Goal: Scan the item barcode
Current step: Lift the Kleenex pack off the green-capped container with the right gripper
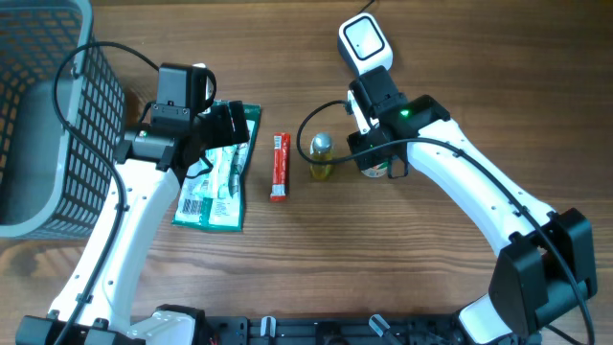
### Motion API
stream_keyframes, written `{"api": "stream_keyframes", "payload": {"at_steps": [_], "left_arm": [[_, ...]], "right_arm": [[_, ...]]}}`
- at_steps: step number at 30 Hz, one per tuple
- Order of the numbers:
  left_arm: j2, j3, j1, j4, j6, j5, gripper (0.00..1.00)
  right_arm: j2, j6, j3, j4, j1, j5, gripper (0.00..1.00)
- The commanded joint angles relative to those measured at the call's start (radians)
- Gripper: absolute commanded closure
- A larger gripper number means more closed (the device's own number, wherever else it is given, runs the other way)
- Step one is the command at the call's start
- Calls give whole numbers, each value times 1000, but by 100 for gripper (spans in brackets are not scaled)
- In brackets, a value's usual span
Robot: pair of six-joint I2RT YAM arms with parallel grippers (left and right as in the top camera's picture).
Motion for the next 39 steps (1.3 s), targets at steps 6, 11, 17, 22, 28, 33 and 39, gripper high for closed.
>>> {"api": "stream_keyframes", "payload": {"at_steps": [6, 11, 17, 22, 28, 33, 39], "left_arm": [[2, 3, 7, 2, 2, 8, 0], [2, 3, 7, 2, 2, 8, 0], [2, 3, 7, 2, 2, 8, 0], [2, 3, 7, 2, 2, 8, 0], [2, 3, 7, 2, 2, 8, 0], [2, 3, 7, 2, 2, 8, 0], [2, 3, 7, 2, 2, 8, 0]], "right_arm": [[47, -10, -13, -7, 0, 28, 63], [68, -9, -14, -10, 0, 29, 63], [71, 19, -14, -30, 0, 24, 57], [71, 20, -14, -39, 0, 24, 66], [73, 17, -14, -36, 0, 36, 65], [73, 17, -14, -28, 0, 40, 67], [73, 17, -14, -24, 0, 108, 78]]}}
